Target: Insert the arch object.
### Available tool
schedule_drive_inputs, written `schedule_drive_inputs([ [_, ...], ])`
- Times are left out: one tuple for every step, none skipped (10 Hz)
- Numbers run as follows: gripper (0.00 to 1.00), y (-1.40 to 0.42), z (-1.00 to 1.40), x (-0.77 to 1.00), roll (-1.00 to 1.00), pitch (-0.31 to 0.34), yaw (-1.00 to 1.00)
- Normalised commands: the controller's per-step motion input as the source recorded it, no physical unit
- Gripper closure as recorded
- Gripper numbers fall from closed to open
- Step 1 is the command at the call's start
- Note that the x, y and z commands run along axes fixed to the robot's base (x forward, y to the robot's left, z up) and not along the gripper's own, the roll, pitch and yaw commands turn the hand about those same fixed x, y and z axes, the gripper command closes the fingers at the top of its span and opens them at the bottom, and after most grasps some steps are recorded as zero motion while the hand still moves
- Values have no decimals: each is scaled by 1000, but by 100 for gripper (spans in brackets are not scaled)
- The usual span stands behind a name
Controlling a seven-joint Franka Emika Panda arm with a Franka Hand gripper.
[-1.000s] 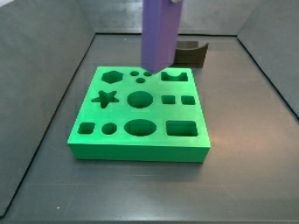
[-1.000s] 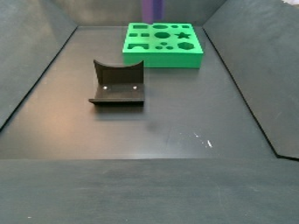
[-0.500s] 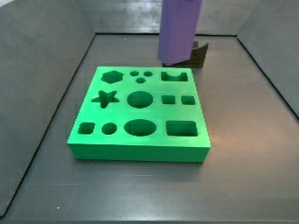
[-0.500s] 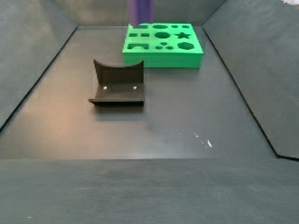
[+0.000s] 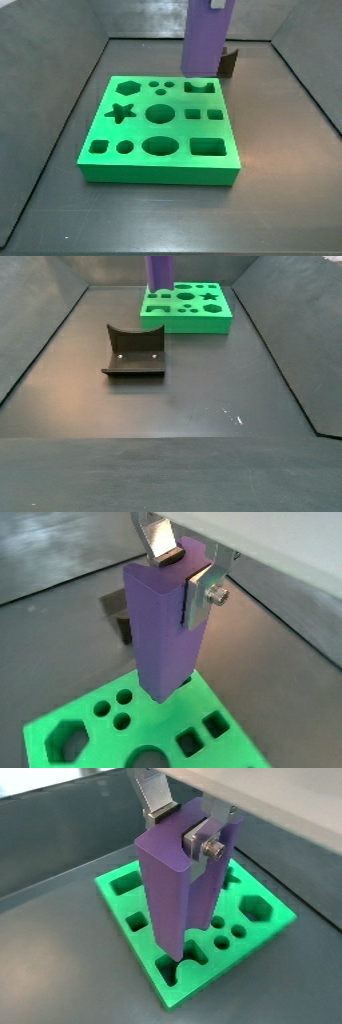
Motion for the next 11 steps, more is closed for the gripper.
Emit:
schedule_drive_inputs([
  [100,37,-389,300,96,-11,-857],
  [100,60,-494,309,126,0,-737],
  [100,89,-386,123,101,0,-649],
  [100,177,-214,-9,31,0,-89],
  [100,134,-234,-66,11,-24,-71],
  [100,203,-220,-206,-101,-20,0],
  [100,46,-306,-91,-126,-33,0],
  [100,0,-343,0,-191,-43,0],
  [100,-117,-314,194,-239,-47,-229],
  [100,-97,-286,191,-236,-43,-251],
  [100,-20,-266,100,-217,0,-146],
])
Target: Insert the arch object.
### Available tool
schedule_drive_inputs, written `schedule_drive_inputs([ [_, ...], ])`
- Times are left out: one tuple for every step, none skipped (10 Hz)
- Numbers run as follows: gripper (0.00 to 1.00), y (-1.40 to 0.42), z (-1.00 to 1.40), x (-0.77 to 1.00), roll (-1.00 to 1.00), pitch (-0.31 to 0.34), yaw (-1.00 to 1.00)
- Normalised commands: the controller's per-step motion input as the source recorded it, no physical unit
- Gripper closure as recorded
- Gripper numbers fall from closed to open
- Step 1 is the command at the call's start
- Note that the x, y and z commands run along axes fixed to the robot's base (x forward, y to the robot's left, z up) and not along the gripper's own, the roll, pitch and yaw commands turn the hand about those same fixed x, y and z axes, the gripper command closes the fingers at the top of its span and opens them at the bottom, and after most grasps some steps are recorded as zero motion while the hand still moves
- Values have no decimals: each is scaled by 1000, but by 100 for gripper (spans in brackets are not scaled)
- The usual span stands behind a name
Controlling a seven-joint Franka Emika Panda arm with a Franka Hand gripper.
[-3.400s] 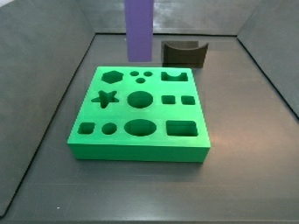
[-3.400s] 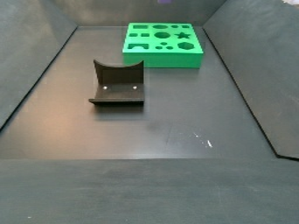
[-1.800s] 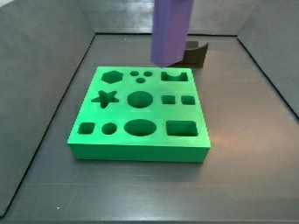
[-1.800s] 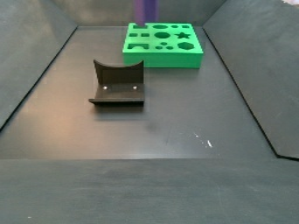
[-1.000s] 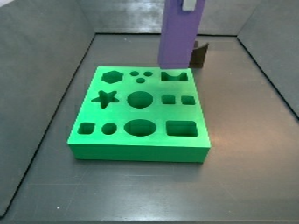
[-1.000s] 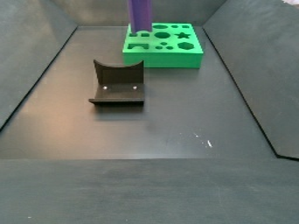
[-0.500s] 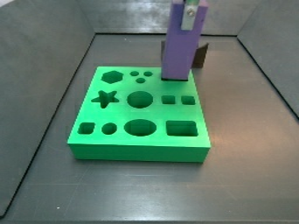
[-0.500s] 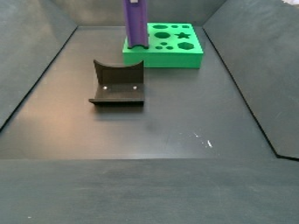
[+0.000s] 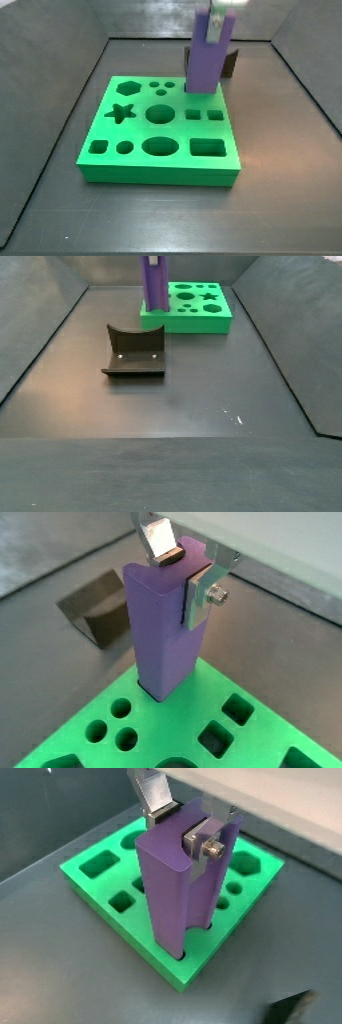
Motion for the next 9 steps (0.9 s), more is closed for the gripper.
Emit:
schedule_drive_inputs([
  [100,0,-323,0,-173,-16,-94],
  [100,29,-346,0,-94,-36,0],
  [100,20,-329,0,-50,-17,0],
  [100,9,-343,0,-14,0,0],
  [100,0,-343,0,0,0,0],
  [100,54,-200,0,0,0,-14],
  [100,49,-63,37,-63,0,-43],
  [100,80,-37,0,-84,-26,-29],
  [100,0,0,0,-7,0,0],
])
